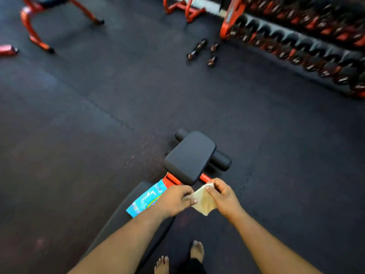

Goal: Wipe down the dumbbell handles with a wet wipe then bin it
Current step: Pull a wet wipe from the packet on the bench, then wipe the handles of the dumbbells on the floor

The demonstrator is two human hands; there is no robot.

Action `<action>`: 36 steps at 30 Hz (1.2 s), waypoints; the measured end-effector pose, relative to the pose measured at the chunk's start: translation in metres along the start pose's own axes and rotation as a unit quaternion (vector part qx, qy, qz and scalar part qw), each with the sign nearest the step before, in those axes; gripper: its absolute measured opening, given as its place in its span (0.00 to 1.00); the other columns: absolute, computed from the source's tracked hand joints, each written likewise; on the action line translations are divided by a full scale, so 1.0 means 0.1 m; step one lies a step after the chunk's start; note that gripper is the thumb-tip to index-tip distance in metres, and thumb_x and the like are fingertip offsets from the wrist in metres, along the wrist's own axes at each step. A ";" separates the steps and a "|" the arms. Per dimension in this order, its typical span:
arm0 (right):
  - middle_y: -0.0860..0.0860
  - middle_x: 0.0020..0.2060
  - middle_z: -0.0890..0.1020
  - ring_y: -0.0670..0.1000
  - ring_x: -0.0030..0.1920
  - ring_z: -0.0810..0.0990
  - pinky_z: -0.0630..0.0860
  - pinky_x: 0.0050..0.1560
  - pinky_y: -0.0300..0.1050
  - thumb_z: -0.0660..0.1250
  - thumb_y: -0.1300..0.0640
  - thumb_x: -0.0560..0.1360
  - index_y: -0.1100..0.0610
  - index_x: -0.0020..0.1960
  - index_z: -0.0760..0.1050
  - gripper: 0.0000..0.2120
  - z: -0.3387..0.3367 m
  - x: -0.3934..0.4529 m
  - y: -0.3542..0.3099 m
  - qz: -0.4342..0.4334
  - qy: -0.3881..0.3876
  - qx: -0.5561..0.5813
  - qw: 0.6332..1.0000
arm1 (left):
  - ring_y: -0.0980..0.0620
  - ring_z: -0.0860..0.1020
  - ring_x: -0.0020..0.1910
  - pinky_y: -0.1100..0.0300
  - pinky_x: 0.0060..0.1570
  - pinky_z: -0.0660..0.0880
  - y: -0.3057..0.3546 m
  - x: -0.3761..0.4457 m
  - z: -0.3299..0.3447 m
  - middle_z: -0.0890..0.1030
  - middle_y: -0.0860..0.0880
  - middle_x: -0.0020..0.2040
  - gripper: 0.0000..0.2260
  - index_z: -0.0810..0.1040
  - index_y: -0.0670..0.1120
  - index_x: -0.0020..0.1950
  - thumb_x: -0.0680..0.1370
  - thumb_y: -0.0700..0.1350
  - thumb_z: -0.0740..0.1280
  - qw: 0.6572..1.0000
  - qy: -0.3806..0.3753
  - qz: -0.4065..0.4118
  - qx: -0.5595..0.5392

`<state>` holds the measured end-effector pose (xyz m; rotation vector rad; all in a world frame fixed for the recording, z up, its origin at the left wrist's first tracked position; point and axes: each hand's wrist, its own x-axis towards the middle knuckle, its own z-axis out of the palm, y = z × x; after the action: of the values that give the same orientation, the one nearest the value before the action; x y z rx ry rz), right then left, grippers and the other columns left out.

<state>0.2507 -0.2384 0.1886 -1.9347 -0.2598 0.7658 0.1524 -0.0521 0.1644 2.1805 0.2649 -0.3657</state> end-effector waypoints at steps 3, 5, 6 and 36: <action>0.47 0.43 0.83 0.48 0.44 0.82 0.80 0.43 0.45 0.71 0.53 0.77 0.45 0.51 0.75 0.07 -0.24 -0.15 -0.14 -0.011 -0.003 0.048 0.999 | 0.65 0.76 0.37 0.63 0.41 0.73 0.40 0.08 -0.08 0.81 0.58 0.38 0.06 0.78 0.55 0.42 0.78 0.50 0.73 0.998 0.035 0.001 -0.043; 0.47 0.48 0.84 0.48 0.49 0.84 0.82 0.47 0.47 0.77 0.53 0.73 0.47 0.57 0.75 0.16 -0.49 -0.25 -0.22 -0.021 -0.004 0.063 0.998 | 0.66 0.77 0.38 0.65 0.42 0.74 0.74 0.18 -0.09 0.82 0.58 0.40 0.05 0.79 0.54 0.43 0.78 0.49 0.72 0.997 0.049 0.004 -0.055; 0.46 0.49 0.85 0.47 0.49 0.84 0.82 0.47 0.44 0.78 0.55 0.72 0.47 0.58 0.76 0.17 -0.60 -0.25 -0.25 -0.031 0.006 0.046 0.998 | 0.65 0.78 0.40 0.63 0.44 0.75 0.88 0.25 -0.08 0.83 0.57 0.42 0.03 0.80 0.54 0.44 0.78 0.48 0.72 0.997 0.050 0.003 -0.060; 0.57 0.51 0.86 0.58 0.51 0.85 0.82 0.51 0.58 0.70 0.66 0.76 0.59 0.57 0.81 0.10 -5.04 2.39 -0.34 -0.005 0.015 0.215 0.976 | 0.40 0.85 0.55 0.40 0.57 0.81 3.92 4.47 0.56 0.86 0.41 0.55 0.09 0.82 0.40 0.56 0.77 0.32 0.71 0.887 0.061 -0.048 -0.456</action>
<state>0.7509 -0.4737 0.2748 -1.5318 -0.0751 0.7169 0.6850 -0.3018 0.2670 1.2570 0.4994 -0.1071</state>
